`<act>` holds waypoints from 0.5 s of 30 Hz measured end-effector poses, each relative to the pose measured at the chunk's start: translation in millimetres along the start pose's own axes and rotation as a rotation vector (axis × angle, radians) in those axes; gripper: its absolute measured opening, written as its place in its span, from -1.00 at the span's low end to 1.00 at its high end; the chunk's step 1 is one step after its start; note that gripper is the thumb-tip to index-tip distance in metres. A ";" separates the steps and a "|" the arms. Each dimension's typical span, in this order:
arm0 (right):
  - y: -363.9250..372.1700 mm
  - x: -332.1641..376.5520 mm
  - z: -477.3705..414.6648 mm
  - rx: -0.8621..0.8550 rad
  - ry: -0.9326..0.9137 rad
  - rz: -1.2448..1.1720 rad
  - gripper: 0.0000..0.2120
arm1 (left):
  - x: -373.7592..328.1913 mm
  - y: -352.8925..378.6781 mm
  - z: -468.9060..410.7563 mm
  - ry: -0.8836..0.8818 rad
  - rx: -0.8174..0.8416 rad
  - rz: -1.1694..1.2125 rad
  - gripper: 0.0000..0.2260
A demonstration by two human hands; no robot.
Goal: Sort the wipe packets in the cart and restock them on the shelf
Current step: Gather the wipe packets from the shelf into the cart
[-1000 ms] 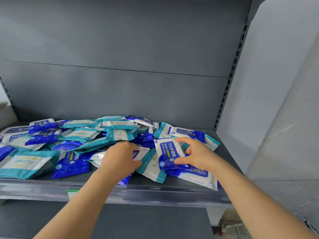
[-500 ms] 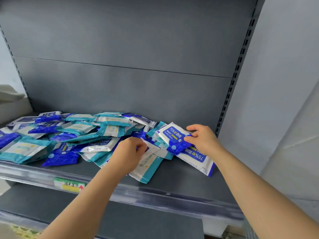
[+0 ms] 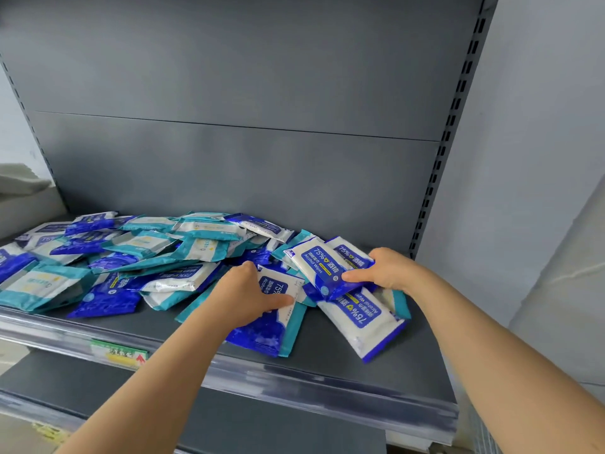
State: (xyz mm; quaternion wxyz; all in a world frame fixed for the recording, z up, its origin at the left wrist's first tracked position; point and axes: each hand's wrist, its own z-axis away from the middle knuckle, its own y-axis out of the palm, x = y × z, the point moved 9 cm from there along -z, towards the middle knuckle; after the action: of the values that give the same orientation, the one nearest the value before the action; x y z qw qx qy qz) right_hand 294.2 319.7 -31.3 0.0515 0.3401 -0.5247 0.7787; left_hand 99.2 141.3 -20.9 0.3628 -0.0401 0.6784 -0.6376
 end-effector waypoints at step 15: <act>7.0 -18.7 54.7 -0.205 -0.036 -0.355 -0.53 | -33.9 21.9 27.4 -0.127 0.034 0.600 -0.12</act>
State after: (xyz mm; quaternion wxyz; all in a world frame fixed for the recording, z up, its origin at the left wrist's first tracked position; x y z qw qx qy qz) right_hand 331.4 275.2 -35.8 0.2128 0.4339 -0.5338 0.6939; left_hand 147.9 139.9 -23.4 0.5770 0.1284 0.6253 -0.5094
